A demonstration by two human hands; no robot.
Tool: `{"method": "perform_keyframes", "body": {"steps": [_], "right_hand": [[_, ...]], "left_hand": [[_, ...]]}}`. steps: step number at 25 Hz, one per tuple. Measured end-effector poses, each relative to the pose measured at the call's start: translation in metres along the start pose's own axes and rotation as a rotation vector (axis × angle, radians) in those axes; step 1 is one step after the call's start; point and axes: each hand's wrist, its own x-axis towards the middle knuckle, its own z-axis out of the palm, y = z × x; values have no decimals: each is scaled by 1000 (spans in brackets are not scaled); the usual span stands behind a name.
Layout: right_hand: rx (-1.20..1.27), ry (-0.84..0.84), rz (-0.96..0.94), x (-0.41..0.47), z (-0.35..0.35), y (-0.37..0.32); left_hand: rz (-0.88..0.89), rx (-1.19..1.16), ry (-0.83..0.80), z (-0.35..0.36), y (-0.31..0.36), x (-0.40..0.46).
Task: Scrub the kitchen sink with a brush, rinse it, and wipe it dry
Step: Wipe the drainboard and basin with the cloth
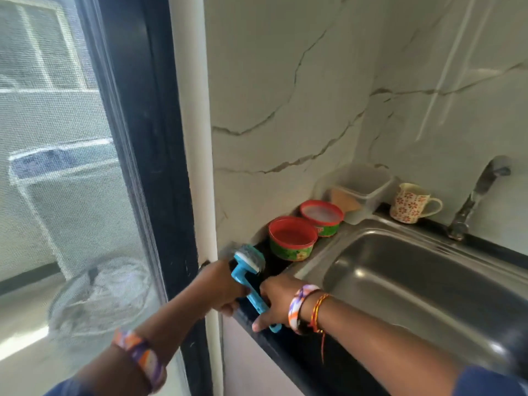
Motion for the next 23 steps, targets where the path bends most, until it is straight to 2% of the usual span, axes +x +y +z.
{"method": "perform_keyframes", "body": {"steps": [3,8,11,15,17,19,23], "right_hand": [[102,69,45,-4,8,3],[862,44,33,-31,10,6],[950,185,-26,-50,11,4],[913,398,-50,-68,8,13],[856,470,-28,-79,4,23],[844,516,17,-86,2,36],[965,546,190,-88,9,64]], "left_hand": [[-35,-118,52,20,-1,-4],[80,-265,232,38,13,-16],[188,-345,334,41,23,-26],[300,-362,362,29,46,-35],[353,-225,388,15,61,-35],[373,19,424,0,75,-26],[339,359,379,-7,100,-3]]}}
